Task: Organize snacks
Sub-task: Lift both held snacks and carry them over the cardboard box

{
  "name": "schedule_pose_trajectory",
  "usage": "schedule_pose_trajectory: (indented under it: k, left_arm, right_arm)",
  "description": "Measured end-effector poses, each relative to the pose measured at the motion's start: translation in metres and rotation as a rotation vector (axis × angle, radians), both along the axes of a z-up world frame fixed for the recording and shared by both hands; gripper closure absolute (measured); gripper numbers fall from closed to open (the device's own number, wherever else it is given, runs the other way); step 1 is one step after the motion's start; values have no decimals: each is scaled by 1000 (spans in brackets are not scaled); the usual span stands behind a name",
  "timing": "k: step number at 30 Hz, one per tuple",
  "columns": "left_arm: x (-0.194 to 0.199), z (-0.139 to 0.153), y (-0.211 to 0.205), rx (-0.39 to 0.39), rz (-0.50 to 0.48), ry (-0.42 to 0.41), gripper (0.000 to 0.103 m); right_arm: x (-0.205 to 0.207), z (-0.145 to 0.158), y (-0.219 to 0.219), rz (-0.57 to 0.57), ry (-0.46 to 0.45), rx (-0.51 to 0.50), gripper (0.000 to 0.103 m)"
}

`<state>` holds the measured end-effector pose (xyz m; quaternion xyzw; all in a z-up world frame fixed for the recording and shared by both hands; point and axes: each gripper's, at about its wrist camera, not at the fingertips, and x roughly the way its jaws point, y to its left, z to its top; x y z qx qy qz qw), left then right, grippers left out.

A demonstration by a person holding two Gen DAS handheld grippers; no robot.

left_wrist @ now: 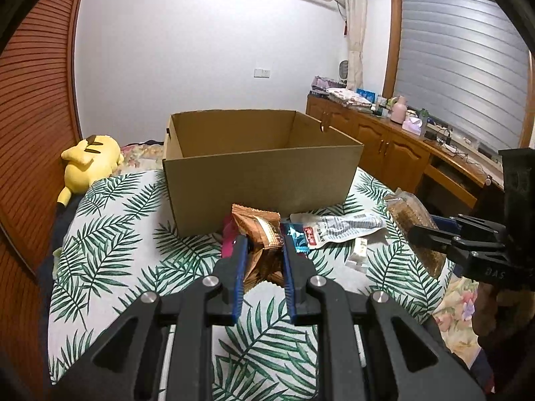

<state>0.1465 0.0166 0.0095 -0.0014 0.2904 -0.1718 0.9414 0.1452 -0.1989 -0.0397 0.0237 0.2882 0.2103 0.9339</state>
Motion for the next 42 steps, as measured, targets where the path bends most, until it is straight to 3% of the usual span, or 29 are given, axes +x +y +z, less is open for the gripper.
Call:
schedule_pose_trajectory:
  k: [9,31,42]
  left_arm:
    - [24,14,-3,1,-3,-41,86]
    - [133,48,-19,-12,-13,-145,86]
    - [182,31,-13,-10,-5,-131,86]
  right_arm:
    - [16,11,-2,1,-31,0,61]
    - [127,56,14,43,-143,-29,61]
    - [180,47,37,79,-176,-139,61]
